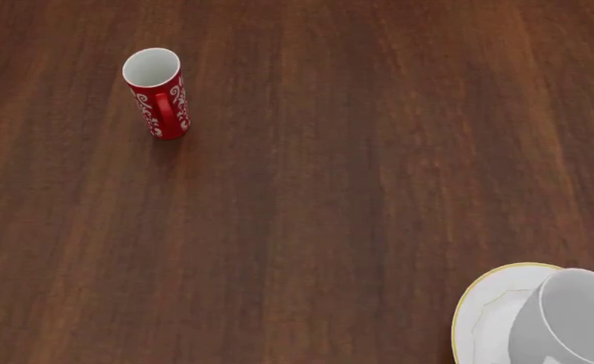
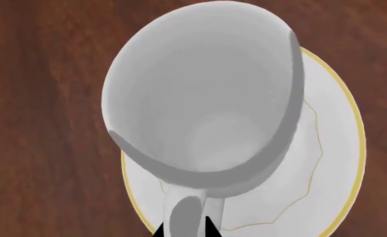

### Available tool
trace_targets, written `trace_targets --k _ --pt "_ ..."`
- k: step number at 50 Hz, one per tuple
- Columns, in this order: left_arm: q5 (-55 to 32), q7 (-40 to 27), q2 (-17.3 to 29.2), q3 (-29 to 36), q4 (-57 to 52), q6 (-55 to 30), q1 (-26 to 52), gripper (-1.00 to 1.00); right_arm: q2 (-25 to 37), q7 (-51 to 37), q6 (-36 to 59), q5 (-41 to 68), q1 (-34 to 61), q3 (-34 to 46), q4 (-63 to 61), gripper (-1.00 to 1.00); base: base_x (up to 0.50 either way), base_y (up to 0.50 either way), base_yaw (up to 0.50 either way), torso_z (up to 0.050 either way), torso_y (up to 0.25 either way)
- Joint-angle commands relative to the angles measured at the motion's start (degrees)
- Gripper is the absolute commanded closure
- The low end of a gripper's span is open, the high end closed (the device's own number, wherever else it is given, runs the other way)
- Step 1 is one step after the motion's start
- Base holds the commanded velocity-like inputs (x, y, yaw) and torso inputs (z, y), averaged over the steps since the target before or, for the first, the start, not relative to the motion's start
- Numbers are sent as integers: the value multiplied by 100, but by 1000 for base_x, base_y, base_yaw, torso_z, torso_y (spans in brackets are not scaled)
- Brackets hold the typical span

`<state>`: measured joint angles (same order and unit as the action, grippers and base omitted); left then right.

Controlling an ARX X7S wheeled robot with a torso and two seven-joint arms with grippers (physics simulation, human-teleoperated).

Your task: Put the white mug on the plate.

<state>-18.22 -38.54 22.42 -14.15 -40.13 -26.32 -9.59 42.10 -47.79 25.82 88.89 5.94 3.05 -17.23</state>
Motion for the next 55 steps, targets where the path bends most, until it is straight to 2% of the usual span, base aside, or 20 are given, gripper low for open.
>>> trace_targets --k 1,5,6,40,46,49,55 --pt "-19 -14 21 -17 -42 -17 -13 -100 -35 40 61 -52 -72 3 72 100 0 0 0 0 0" --pt "-23 -14 24 -10 -32 -16 -6 -100 41 25 122 -78 -79 33 8 100 0 0 0 0 0" --pt "-22 -15 21 -9 -26 -10 -8 -100 51 17 119 -68 -93 22 -6 -100 0 0 0 0 0" --pt "-16 -26 53 46 39 37 36 -100 521 -796 278 351 -11 -227 -1059 -100 0 0 0 0 0" --pt "-12 18 160 168 -130 35 344 -100 579 -974 308 381 27 -235 -1339 -100 0 0 0 0 0" --pt "-100 -40 245 282 -294 -333 621 -100 594 -1092 288 351 -11 -266 -1595 -100 0 0 0 0 0" --pt "-57 -101 288 474 -313 -557 841 -100 749 -1642 519 436 331 -87 -2470 -100 0 0 0 0 0"
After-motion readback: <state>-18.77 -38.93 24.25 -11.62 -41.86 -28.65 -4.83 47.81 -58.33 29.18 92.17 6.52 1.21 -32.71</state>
